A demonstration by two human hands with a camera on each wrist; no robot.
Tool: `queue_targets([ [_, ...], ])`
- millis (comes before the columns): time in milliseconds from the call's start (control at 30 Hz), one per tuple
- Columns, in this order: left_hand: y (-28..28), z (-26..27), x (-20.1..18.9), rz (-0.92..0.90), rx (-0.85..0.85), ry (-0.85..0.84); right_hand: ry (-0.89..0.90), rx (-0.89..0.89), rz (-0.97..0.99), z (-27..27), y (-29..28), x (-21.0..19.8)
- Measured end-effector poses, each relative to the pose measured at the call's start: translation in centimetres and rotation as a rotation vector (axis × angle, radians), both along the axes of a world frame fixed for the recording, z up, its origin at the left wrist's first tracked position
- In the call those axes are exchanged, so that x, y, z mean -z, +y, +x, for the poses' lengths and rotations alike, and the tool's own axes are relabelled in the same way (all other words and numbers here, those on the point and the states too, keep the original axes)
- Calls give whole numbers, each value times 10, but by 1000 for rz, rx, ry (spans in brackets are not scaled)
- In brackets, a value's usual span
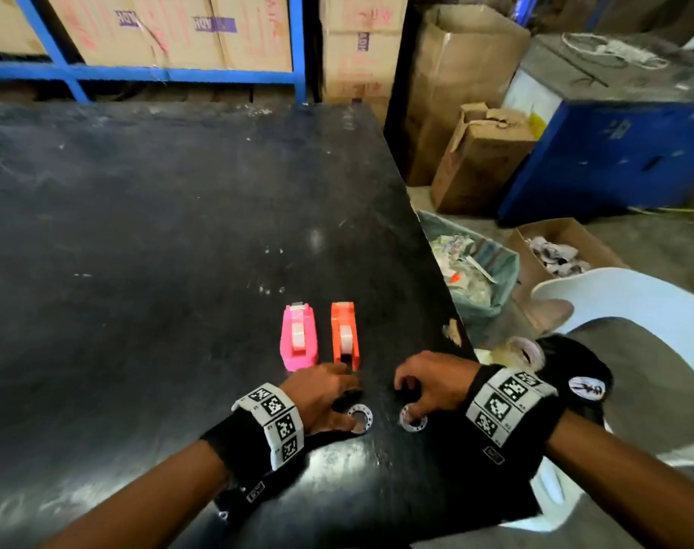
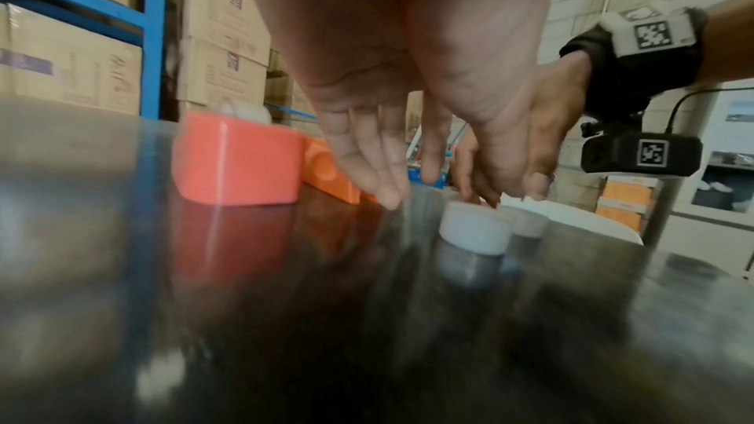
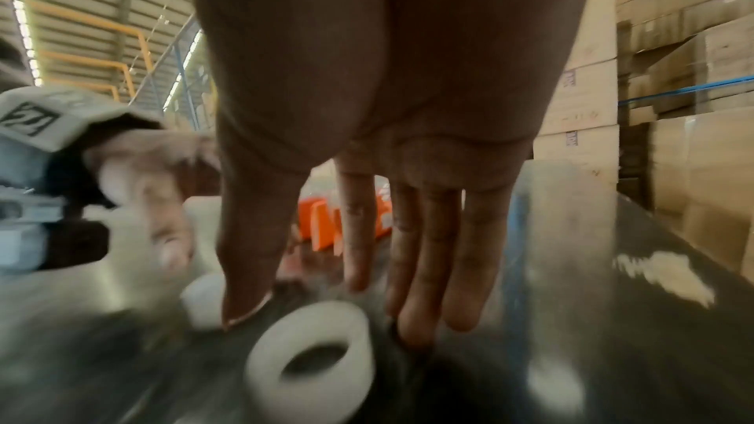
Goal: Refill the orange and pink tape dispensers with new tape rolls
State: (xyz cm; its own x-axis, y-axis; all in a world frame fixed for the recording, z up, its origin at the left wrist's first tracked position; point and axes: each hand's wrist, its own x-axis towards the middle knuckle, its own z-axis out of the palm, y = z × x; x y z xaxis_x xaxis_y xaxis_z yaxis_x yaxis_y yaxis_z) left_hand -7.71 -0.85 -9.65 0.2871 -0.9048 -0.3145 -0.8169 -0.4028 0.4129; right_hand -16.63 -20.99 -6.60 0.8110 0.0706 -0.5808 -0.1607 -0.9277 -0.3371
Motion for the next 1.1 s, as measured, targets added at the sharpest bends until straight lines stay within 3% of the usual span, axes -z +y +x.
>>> queue_targets([
  [100, -2, -12, 13, 49, 34, -35, -15, -51, -68, -22, 14, 15],
  [200, 0, -16, 14, 73, 4, -56, -75, -20, -9, -19, 24, 20],
  [300, 18, -10, 8, 45, -115, -56, -122, -13, 101, 0, 43, 11],
  [467, 88, 26, -3, 98, -408, -110, -373, -163, 218, 53, 98, -13],
  [633, 133, 72, -10, 150, -671, -161, -502, -435, -46, 123, 153, -19],
  [767, 130, 81, -5, 153, -731, -100, -424, -551, -265, 149, 170, -4],
  [967, 121, 77, 3, 189, -756, -45, -390, -538, -282, 144, 164, 10],
  [1100, 128, 76, -18, 125, -746, -41, -518, -334, -24, 120, 136, -12],
])
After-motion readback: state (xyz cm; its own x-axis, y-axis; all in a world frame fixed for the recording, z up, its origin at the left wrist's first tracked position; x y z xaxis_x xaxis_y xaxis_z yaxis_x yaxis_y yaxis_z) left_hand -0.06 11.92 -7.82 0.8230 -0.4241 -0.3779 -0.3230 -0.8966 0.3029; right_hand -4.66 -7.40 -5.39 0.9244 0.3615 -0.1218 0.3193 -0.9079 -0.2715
